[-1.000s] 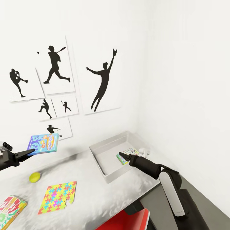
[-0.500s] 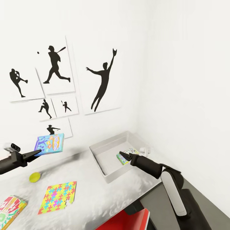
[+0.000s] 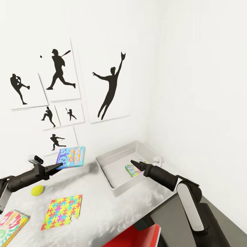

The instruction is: Put all the toys in the child's room - the three board games (two on the bed and one on the table), the two jigsaw puzzles on the table, and the tennis ball on the table - inside the toy box on the table in the child's room.

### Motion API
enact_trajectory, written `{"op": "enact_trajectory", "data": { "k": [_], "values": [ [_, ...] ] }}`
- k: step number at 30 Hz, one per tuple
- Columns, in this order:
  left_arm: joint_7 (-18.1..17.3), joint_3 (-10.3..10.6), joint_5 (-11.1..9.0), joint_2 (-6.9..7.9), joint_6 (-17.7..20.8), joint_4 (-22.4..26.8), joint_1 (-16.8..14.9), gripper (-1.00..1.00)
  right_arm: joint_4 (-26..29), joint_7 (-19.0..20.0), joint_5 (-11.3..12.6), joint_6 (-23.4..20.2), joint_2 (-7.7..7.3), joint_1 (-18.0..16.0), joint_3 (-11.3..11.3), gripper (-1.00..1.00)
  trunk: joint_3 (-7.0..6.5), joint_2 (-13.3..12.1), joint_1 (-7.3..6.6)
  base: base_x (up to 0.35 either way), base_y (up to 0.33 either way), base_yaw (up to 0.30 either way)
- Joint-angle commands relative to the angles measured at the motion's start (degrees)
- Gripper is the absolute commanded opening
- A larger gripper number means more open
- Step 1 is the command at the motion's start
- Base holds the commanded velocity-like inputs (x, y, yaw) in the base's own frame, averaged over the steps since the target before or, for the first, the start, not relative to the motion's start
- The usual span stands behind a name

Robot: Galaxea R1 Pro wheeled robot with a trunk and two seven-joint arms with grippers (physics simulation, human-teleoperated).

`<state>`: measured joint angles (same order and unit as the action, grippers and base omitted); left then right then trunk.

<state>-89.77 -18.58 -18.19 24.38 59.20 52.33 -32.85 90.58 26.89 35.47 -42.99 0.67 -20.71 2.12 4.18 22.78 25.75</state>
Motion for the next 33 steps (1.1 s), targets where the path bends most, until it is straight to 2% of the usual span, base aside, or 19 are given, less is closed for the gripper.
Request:
{"op": "enact_trajectory", "data": {
  "k": [1,4,6,8,12,16,28,30,33],
  "values": [
    [-0.23,0.39,0.01,-0.88,0.62,0.09,-0.16,-1.0,0.03,0.11,0.13,-0.34,0.03,-0.05,-0.11,1.0,0.13,0.14,0.04,0.0,0.0,0.0],
    [-0.06,0.86,0.01,-2.94,0.72,0.25,-0.78,-1.0,0.03,0.17,0.13,-0.34,0.03,-0.04,-0.16,1.0,0.13,0.14,0.04,0.0,0.0,0.0],
    [1.3,1.08,0.03,-4.29,0.79,0.33,-2.83,-1.0,0.03,0.17,0.13,-0.34,0.03,-0.04,-0.18,1.0,0.13,0.14,0.04,0.0,0.0,0.0],
    [2.1,1.38,0.14,-4.96,0.8,0.26,-4.19,-1.0,0.03,0.17,0.13,-0.34,0.03,-0.04,-0.18,1.0,0.13,0.14,0.04,0.0,0.0,0.0],
    [6.1,4.08,0.77,-7.34,0.8,-0.02,-7.53,-1.0,0.03,0.23,0.13,-0.34,0.03,-0.04,-0.19,1.0,0.13,0.14,0.04,0.0,0.0,0.0],
    [11.73,5.74,0.99,-10.85,0.8,-1.07,-11.61,-1.0,0.01,0.26,0.11,-0.34,-0.02,-0.04,-0.19,1.0,0.13,0.14,0.04,0.0,0.0,0.0],
    [26.49,6.07,1.01,-18.6,0.8,-8.22,-17.61,-1.0,-0.05,0.35,0.33,-0.36,-1.3,-0.04,-1.35,1.0,0.13,0.14,0.04,0.0,0.0,0.0],
    [29.77,6.09,1.0,-20.06,0.7,-9.52,-18.08,-1.0,-0.06,0.35,0.4,-0.39,-1.38,-0.04,-1.93,1.0,0.13,0.14,0.04,0.0,0.0,0.0],
    [38.59,5.98,0.77,-22.78,0.46,-11.61,-18.44,-1.0,-0.06,0.35,0.46,-0.46,-1.44,0.01,-3.32,1.0,0.13,0.14,0.04,0.0,0.0,0.0]
  ]
}}
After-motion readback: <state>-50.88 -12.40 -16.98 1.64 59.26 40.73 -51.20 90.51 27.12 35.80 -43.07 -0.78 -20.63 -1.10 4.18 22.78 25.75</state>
